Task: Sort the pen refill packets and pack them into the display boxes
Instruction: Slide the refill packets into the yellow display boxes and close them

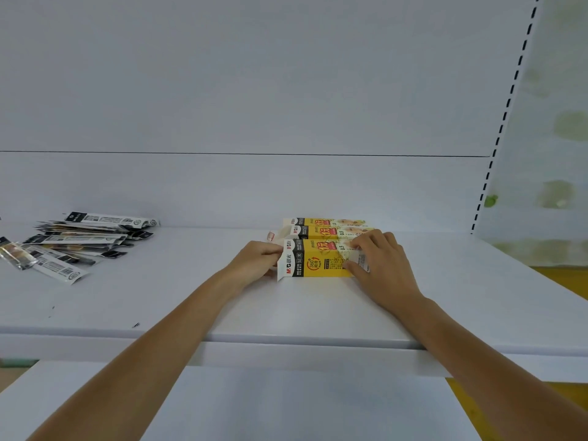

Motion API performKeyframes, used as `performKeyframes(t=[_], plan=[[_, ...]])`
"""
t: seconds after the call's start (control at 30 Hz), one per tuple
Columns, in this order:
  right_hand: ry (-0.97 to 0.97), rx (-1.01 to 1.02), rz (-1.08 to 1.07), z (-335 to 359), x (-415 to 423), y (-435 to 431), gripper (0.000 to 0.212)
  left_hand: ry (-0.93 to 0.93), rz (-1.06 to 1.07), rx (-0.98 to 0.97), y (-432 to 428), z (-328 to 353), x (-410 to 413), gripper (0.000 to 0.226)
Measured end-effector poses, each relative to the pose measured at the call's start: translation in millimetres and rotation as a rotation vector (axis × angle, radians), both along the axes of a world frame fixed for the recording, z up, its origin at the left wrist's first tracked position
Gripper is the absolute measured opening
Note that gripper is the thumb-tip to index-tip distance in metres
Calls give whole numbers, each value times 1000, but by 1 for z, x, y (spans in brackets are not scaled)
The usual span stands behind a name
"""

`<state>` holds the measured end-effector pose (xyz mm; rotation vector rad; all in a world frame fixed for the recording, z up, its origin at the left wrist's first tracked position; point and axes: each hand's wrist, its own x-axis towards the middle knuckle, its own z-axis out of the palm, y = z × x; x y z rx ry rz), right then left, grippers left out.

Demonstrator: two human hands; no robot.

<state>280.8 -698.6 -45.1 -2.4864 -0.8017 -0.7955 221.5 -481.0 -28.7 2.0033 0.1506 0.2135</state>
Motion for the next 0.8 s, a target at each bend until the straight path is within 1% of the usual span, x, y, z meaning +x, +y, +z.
performKeyframes(t=[0.07,0.17,0.2,0.23,0.3,0.33,0.37,0.43,0.5,0.57,0.63,0.67,0.7,0.77,0.8], plan=[[1,0,-3,0,-1,0,30,6,-36,48,-2,1,-4,35],[-11,25,-7,-1,-2,-1,29,-66,-73,139,-2,0,-6,28],[-15,37,-13,-1,-3,-1,29,-55,-97,189,-2,-1,-7,28],[-18,49,-19,-1,-3,-1,27,-22,-109,301,-3,-2,-7,27],[-17,53,-38,-2,-3,0,25,64,-96,618,-4,-2,-6,30],[-19,44,-48,-2,-2,0,24,85,-84,720,-5,0,-6,33],[-20,34,-56,-1,-2,0,24,94,-80,763,-7,2,-7,36],[-3,30,-63,1,-4,0,27,69,-96,743,-9,4,-14,39],[10,25,-61,3,-5,1,31,12,-108,601,-11,0,-21,42],[2,-23,-81,7,-6,3,35,-71,-29,449,-9,-2,-29,47],[34,-76,-126,15,-5,6,32,-138,74,336,-1,-2,-33,49],[53,-98,-148,21,-4,9,30,-155,92,328,3,-1,-34,48],[67,-113,-169,26,-4,12,28,-159,85,361,7,1,-37,46],[69,-102,-182,35,-3,26,25,-159,43,495,14,3,-43,45],[63,-75,-155,39,-5,36,25,-170,32,557,19,4,-47,44]])
